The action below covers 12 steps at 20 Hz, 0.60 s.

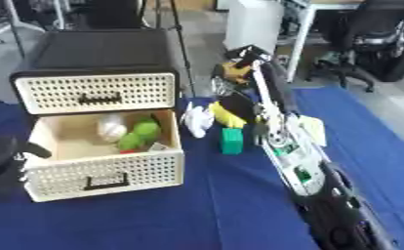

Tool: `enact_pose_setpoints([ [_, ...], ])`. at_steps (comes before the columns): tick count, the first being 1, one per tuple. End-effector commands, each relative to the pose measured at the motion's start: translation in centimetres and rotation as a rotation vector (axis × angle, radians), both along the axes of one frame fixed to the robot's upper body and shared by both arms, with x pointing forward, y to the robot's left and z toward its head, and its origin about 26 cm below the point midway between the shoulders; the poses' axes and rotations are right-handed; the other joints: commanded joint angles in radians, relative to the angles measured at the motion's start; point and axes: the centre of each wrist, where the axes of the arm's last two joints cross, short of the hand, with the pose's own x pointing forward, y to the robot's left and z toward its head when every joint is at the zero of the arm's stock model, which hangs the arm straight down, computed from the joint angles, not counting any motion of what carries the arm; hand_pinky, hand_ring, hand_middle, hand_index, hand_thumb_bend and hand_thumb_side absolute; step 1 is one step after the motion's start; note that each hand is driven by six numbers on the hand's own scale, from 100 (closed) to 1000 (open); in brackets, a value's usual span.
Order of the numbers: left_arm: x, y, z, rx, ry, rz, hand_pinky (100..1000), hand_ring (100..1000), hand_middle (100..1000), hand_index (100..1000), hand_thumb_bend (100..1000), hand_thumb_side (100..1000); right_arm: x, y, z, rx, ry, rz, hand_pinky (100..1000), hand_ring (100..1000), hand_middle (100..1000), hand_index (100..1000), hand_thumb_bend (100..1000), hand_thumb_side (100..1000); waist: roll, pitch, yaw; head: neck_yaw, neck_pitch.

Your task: Pick up objects from table and place into drawer.

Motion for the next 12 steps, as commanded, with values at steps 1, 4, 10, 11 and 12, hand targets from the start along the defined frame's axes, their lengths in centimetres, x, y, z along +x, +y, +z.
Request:
enact_pose_setpoints([
  [1, 0.0, -0.8, 0.0, 0.025, 0.117, -0.162, 100, 100, 100, 645, 307, 1000, -0.3, -1.5, 1.0, 0.021, -0.022, -0.036, 561, 679, 707, 734, 100, 501, -0.002, -0.008, -0.009, 0.014, -0.004],
  [4, 0.2, -1.5, -0.8, 0.06, 0.271, -0.279, 149, 100, 100, 642, 327, 1000, -0.4, -2.1, 0.5, 0.045, -0.01, -0.056, 557, 677, 704, 730, 100, 504, -0.003, -0.005, -0.023, 0.022, -0.005],
  [10, 1.3, -2.0, -4.0, 0.083, 0.57, -0.41, 411, 374, 332, 643, 376, 1000, -0.6, -2.5, -0.1, 0.07, 0.001, -0.07, 556, 678, 703, 728, 100, 508, -0.004, 0.001, -0.039, 0.031, -0.008],
  [11, 1.5, -2.0, -4.5, 0.066, 0.611, -0.419, 432, 410, 363, 643, 372, 1000, -0.6, -2.5, -0.2, 0.073, 0.003, -0.071, 556, 677, 703, 728, 100, 508, -0.004, 0.002, -0.041, 0.033, -0.009],
  [12, 1.7, -2.0, -5.0, 0.05, 0.643, -0.424, 459, 455, 399, 645, 363, 1000, -0.6, -2.5, -0.2, 0.075, 0.004, -0.071, 555, 677, 702, 728, 100, 509, -0.004, 0.003, -0.043, 0.034, -0.009],
])
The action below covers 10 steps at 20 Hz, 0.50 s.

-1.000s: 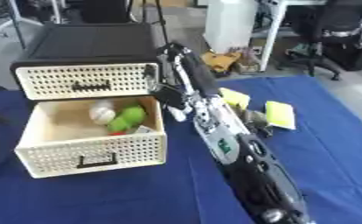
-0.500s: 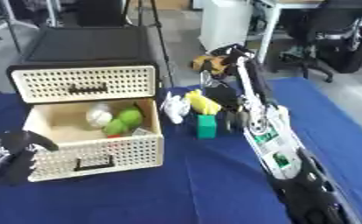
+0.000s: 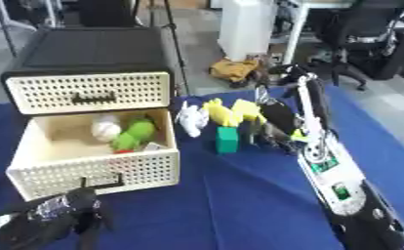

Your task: Pick up objects from table and place into drawer.

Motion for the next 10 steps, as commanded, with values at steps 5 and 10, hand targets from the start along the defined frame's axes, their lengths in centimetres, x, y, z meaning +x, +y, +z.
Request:
enact_pose_setpoints([
  [5, 1.6, -0.1, -2.1, -0.067, 0.155, 0.023, 512, 523, 453, 656, 365, 1000, 0.0, -0.5, 0.9, 0.005, -0.028, -0.004, 555, 677, 702, 727, 100, 510, 0.001, -0.004, -0.009, 0.01, -0.009],
  [10, 2.8, -0.6, -2.8, -0.098, 0.137, 0.035, 523, 531, 455, 659, 339, 1000, 0.0, -0.1, 0.9, 0.011, -0.031, 0.009, 555, 677, 701, 727, 100, 511, -0.001, 0.002, -0.021, 0.019, -0.014],
])
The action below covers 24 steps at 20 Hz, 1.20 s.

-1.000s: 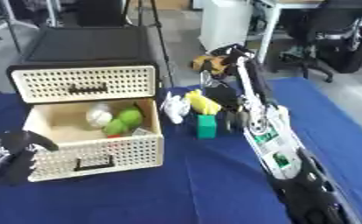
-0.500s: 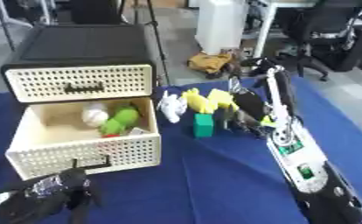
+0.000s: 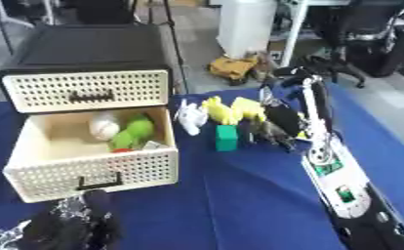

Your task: Pick up objects from table and place into drawer.

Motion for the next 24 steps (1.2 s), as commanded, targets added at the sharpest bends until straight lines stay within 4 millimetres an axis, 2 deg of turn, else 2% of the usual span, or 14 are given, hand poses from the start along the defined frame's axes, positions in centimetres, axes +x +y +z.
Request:
enact_pose_setpoints([
  [1, 0.9, -0.2, 0.2, -0.017, -0.036, 0.004, 524, 531, 454, 658, 333, 1000, 0.1, 0.0, 1.1, 0.004, -0.033, 0.012, 555, 677, 701, 727, 100, 511, -0.001, -0.007, -0.004, 0.006, -0.014],
  [15, 4.5, 0.1, -1.2, 0.026, -0.234, 0.108, 531, 520, 439, 649, 240, 1000, 0.0, 0.4, 1.3, -0.001, -0.039, 0.028, 555, 677, 700, 722, 100, 508, -0.003, 0.007, -0.023, 0.011, -0.022],
  [24, 6.7, 0.1, -0.2, -0.014, -0.325, 0.142, 533, 512, 427, 646, 216, 1000, 0.1, 0.6, 1.4, -0.005, -0.039, 0.04, 555, 677, 699, 718, 100, 505, -0.003, 0.018, -0.034, 0.017, -0.029],
])
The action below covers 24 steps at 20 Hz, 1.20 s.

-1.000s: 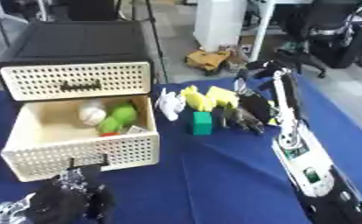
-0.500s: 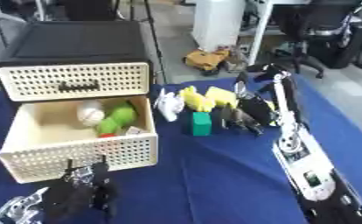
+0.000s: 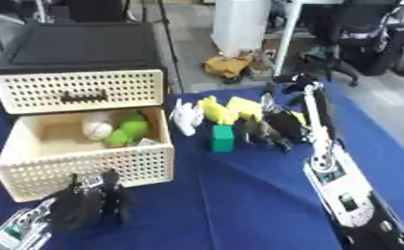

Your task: Pick up objects from table and place into drawer.

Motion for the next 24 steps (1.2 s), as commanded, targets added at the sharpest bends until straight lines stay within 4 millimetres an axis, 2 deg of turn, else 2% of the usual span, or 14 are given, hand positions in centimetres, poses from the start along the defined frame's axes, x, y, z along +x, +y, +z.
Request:
enact_pose_setpoints([
  [1, 1.1, 0.0, 1.6, -0.019, -0.062, 0.006, 533, 509, 424, 645, 212, 1000, 0.0, 0.1, 1.4, -0.008, -0.039, 0.014, 555, 677, 699, 718, 100, 505, 0.001, -0.009, -0.006, 0.006, -0.013],
  [9, 2.5, 0.5, 1.9, -0.011, -0.098, 0.048, 530, 497, 410, 633, 201, 1000, 0.0, 0.3, 1.6, -0.011, -0.044, 0.024, 556, 678, 699, 718, 100, 504, 0.0, -0.002, -0.023, 0.011, -0.021],
  [19, 4.7, 3.1, 1.4, 0.02, -0.122, 0.19, 518, 473, 386, 613, 183, 1000, 0.0, 0.8, 2.2, -0.013, -0.057, 0.045, 557, 679, 699, 718, 100, 500, -0.002, 0.015, -0.068, 0.025, -0.046],
  [24, 5.5, 3.9, 2.2, -0.001, -0.154, 0.251, 507, 457, 369, 600, 176, 1000, 0.2, 1.2, 2.3, -0.012, -0.062, 0.047, 557, 679, 699, 717, 100, 529, 0.001, 0.023, -0.082, 0.028, -0.054],
])
